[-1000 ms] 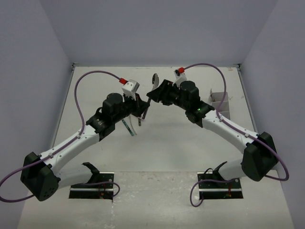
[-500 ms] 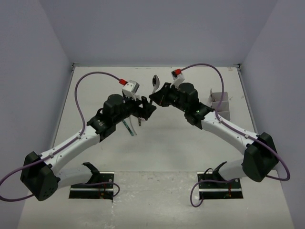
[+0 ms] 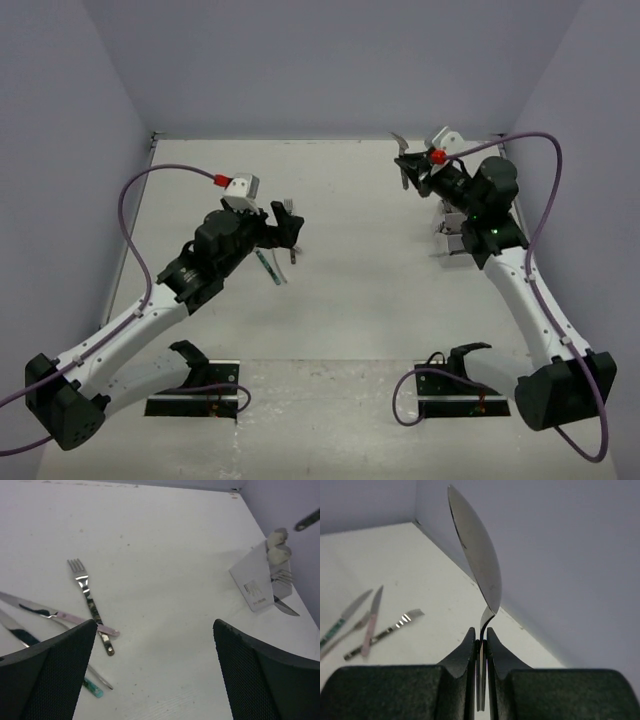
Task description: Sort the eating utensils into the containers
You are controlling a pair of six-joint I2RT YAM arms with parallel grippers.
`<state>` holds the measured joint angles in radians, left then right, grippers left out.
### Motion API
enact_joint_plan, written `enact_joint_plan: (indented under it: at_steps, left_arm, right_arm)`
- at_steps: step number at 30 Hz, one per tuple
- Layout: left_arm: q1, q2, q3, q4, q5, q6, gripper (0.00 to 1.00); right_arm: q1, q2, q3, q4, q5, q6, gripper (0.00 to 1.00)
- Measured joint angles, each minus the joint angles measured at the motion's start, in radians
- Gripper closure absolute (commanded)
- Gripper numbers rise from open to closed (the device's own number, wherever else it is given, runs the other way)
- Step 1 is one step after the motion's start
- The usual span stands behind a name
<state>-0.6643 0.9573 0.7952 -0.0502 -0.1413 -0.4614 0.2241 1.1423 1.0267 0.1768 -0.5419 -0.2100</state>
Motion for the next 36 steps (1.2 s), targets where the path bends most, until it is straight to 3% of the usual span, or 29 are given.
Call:
enact_joint_plan:
  at_steps: [7, 12, 17, 23, 36]
  left_arm:
    - [0.001, 0.023, 0.002, -0.246, -0.239, -0.186, 0.00]
    - [0.001, 0.053, 0.003, -0.349, -0.304, -0.274, 0.00]
    - [0.001, 0.094, 0.010, -0.381, -0.327, -0.337, 0.00]
    - [0.001, 0.173, 0.035, -0.425, -0.354, -0.394, 0.00]
    - [0.001, 0.365, 0.122, -0.430, -0.372, -0.418, 0.00]
  right_arm:
    - [-0.192, -0.079, 0.078, -0.218, -0.269, -0.397, 1.00]
    - [-0.414, -0.052, 0.083, -0.300, -0.491, -0.492, 1.00]
    - [-0.523, 0.082, 0.109, -0.347, -0.647, -0.514, 1.00]
    - [-0.579, 0.208, 0.085, -0.369, -0.686, -0.573, 1.00]
    - [-0.595, 0.438, 0.053, -0.207, -0.679, -0.569, 1.00]
